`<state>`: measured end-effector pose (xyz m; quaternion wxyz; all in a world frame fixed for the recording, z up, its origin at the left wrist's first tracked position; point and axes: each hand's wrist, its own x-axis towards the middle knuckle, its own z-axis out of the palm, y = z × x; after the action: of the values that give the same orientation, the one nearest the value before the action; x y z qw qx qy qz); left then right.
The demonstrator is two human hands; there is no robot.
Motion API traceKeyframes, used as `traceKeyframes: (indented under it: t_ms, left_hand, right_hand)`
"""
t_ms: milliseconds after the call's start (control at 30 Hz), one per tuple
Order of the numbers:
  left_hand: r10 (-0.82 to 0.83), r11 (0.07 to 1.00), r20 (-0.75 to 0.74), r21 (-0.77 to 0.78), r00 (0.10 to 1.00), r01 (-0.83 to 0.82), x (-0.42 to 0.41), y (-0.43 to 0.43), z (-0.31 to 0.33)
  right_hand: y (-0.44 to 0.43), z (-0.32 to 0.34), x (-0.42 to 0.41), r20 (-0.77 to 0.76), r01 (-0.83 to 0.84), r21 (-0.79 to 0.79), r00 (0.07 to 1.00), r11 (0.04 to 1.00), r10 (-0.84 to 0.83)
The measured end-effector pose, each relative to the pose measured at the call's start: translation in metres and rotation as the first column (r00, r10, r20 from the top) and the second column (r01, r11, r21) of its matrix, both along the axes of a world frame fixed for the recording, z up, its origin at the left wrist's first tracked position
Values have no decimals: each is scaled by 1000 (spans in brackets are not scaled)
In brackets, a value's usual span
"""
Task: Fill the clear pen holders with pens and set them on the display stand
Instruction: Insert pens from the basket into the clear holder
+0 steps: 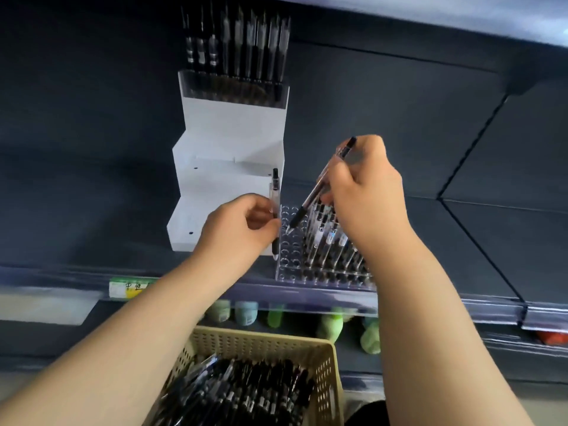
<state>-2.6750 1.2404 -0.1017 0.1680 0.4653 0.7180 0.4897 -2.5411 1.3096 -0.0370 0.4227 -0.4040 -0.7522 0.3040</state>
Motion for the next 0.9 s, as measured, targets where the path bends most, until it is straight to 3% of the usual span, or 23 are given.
traceKeyframes:
  t_ms: [133, 367, 900]
  left_hand:
    - [-10, 999, -24, 36, 1000, 11, -3, 22, 2]
    - [18, 1000, 64, 6, 998, -18, -13, 37, -13]
    - [39, 999, 126, 7, 991, -41, -20, 37, -11]
  right_hand:
    - [21, -4, -11, -45, 18, 14, 999, 1000, -17]
    - [41, -21, -20, 161, -8, 176, 987, 984, -21]
    - [52, -32, -26, 283, 4, 165, 958, 986, -52]
